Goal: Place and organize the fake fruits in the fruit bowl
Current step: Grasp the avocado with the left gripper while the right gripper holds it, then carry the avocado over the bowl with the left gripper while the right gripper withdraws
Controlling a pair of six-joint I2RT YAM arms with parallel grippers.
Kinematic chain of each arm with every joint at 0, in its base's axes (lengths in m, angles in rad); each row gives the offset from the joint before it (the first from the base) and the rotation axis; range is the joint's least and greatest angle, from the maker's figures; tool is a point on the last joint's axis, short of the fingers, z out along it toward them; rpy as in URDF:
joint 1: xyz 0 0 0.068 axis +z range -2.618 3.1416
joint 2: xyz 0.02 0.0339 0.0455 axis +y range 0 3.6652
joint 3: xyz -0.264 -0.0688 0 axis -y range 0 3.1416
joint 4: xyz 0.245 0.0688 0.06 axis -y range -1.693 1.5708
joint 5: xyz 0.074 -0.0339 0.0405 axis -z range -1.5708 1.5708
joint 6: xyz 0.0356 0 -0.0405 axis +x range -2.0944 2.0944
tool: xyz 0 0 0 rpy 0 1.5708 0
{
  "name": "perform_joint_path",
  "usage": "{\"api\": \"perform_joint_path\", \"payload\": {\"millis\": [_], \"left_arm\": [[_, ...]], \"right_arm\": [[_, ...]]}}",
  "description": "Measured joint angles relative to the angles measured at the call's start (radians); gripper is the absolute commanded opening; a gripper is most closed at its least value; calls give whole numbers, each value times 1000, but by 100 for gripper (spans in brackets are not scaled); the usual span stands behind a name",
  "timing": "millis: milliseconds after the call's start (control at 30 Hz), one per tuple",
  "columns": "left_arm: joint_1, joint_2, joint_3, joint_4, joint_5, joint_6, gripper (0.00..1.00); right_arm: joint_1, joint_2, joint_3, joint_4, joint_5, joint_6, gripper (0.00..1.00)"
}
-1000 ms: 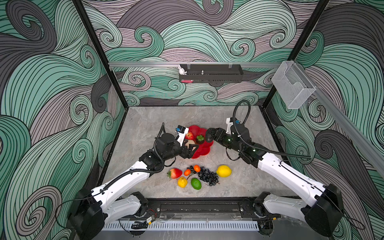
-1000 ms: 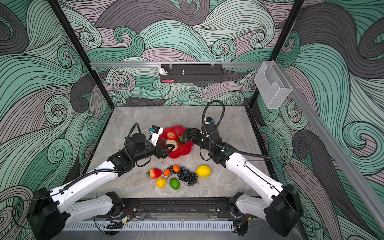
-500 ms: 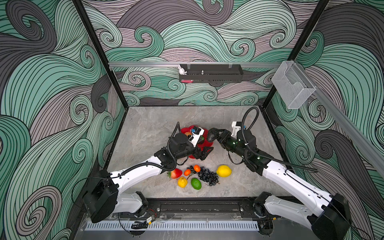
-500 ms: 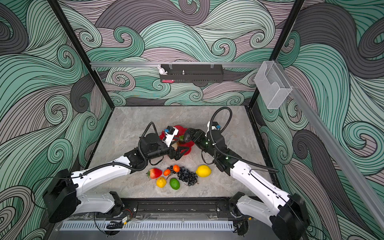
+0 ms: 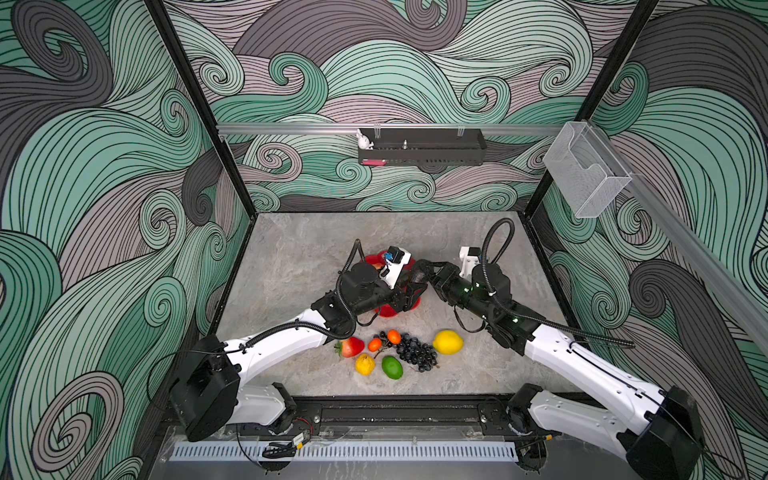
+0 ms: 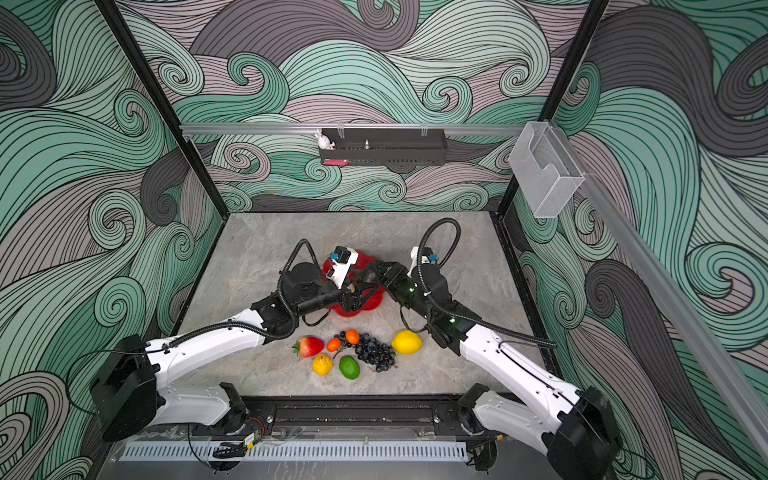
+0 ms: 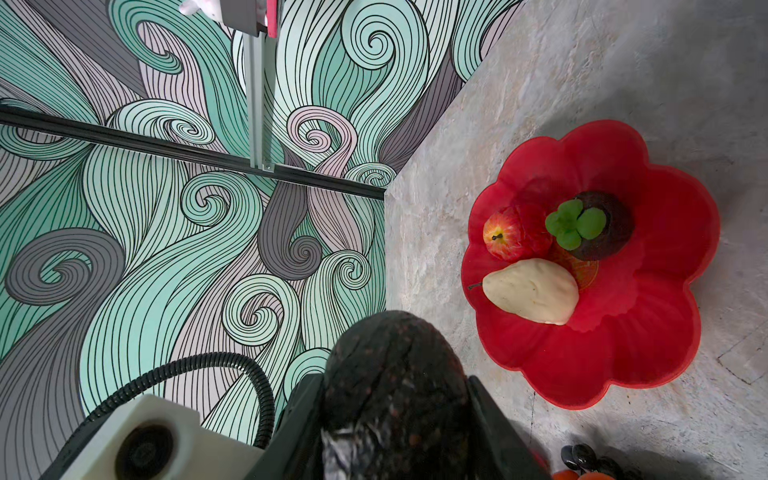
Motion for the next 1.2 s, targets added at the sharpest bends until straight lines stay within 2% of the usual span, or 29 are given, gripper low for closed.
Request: {"api": "perform_joint_path", "payload": {"millis": [167, 367, 433, 700, 800, 867, 967, 1200], "left_arm": [[0, 9, 6, 1, -5, 2, 68], [0, 16, 31, -10, -12, 9, 57], [0, 16, 34, -14, -14, 10, 56], [0, 16, 34, -22, -29, 15, 52], [0, 16, 34, -39, -41, 25, 52], [3, 16, 41, -80, -41, 39, 52], [24, 20, 90, -196, -24, 71, 51], [55, 90, 288, -504, -24, 164, 50]], "right_arm": [[16, 0, 0, 0, -8, 10, 48], [23, 0, 0, 8, -13, 15, 49], [23, 0, 0, 13, -12, 14, 49], [23, 0, 0, 5, -8, 12, 61], [23, -6, 0, -10, 0, 0, 74], [22, -23, 3, -52, 18, -23, 81], [10, -73, 7, -140, 64, -89, 84], [-44, -259, 6, -307, 191, -275, 86]]}}
